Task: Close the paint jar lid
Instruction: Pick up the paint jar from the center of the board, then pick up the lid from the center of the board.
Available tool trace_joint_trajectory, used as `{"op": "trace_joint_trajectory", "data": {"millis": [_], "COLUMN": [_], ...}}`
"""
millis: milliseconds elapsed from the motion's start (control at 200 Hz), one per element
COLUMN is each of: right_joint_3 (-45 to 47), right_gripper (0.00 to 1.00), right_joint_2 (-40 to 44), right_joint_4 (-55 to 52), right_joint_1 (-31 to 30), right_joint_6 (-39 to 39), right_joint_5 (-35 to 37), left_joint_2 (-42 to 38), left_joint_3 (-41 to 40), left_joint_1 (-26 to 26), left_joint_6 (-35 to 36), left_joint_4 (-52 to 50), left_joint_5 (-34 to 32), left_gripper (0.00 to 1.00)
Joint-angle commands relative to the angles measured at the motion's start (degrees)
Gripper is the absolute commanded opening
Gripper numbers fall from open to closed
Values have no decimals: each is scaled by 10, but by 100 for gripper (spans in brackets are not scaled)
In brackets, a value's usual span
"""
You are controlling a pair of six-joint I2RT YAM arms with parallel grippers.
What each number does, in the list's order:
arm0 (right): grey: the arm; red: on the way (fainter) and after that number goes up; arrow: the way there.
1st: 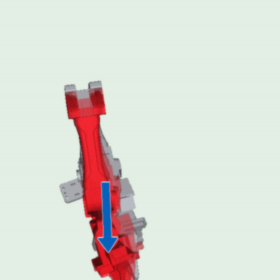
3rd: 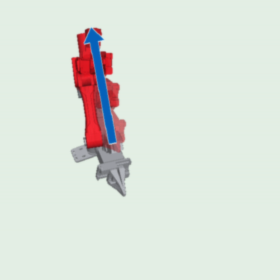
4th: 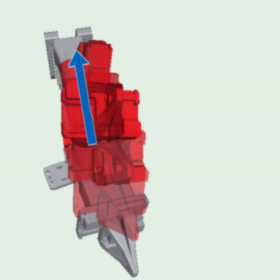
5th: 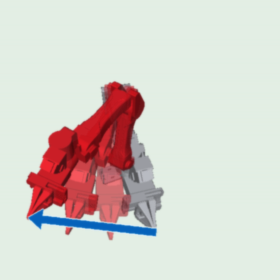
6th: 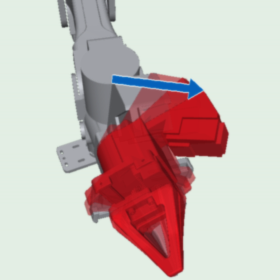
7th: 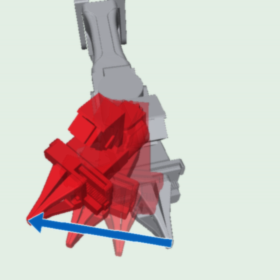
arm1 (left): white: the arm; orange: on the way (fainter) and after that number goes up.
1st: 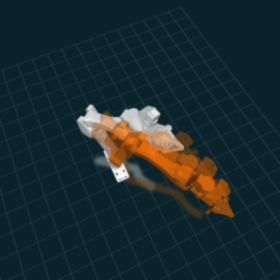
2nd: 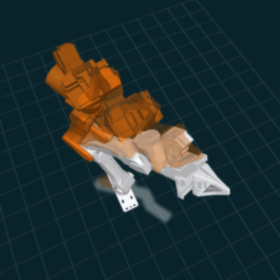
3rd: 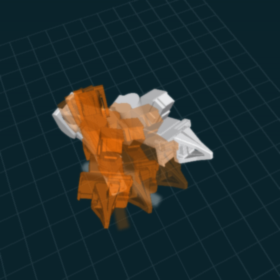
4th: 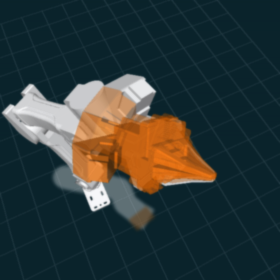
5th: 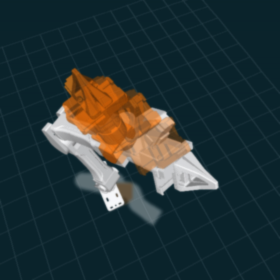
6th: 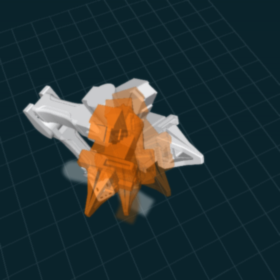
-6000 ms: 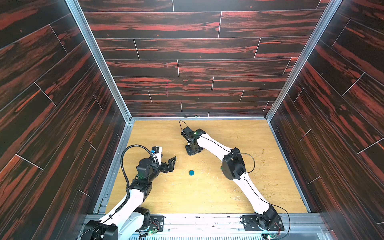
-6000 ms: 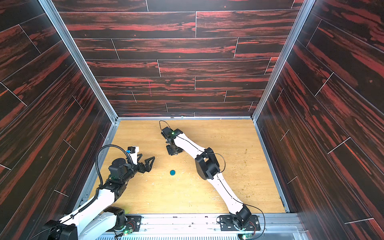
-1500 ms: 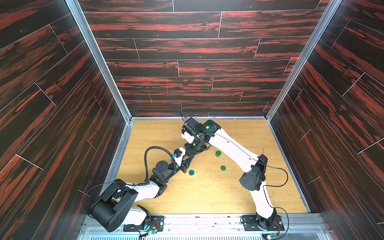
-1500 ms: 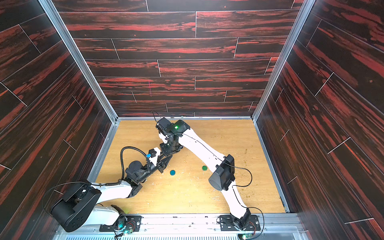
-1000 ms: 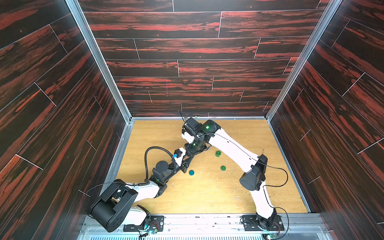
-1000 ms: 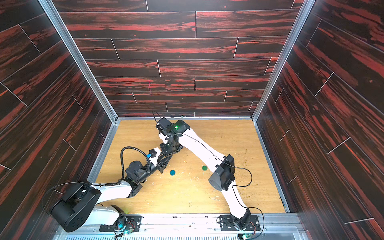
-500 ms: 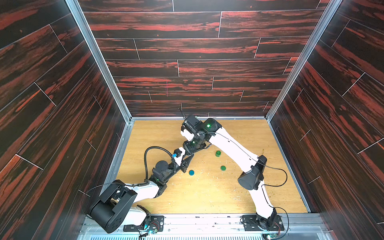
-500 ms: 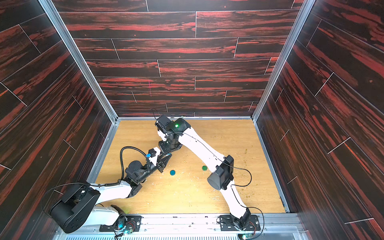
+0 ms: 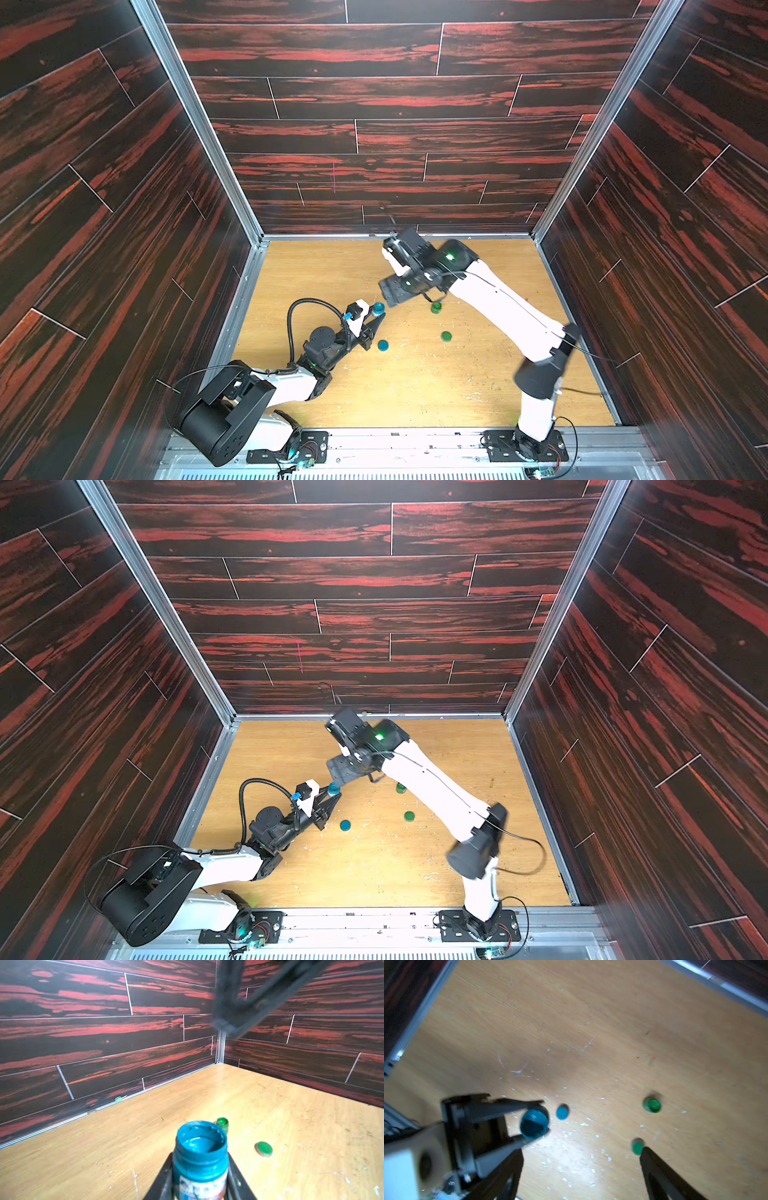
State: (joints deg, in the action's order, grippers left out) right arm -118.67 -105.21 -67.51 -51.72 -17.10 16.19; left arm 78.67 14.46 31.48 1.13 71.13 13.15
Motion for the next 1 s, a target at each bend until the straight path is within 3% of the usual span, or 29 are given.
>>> {"op": "trace_joint_trajectory", "data": {"millis": [0,215,446,997], "right_joint_3": [91,268,336,314], "right_gripper": [92,92,92,78], "right_joint_2": [50,132,97,-65], "right_joint_4": [66,188,241,269], "right_joint_1": [3,5,3,-43], "right_joint_6": [-20,-32,-68,-102], "right_joint_5": [33,-15,-62,-78], "left_joint_2": [-16,-16,-31,-65], "left_joint_3": [-13,-23,-35,-72], "left_joint_1": [-13,-55,-90,-171], "left_joint_6": [9,-12,-18,-19], "left_joint_4": [51,81,85,54], "left_joint_5": [-9,12,25,11], "left_gripper": [29,30,30,30]}}
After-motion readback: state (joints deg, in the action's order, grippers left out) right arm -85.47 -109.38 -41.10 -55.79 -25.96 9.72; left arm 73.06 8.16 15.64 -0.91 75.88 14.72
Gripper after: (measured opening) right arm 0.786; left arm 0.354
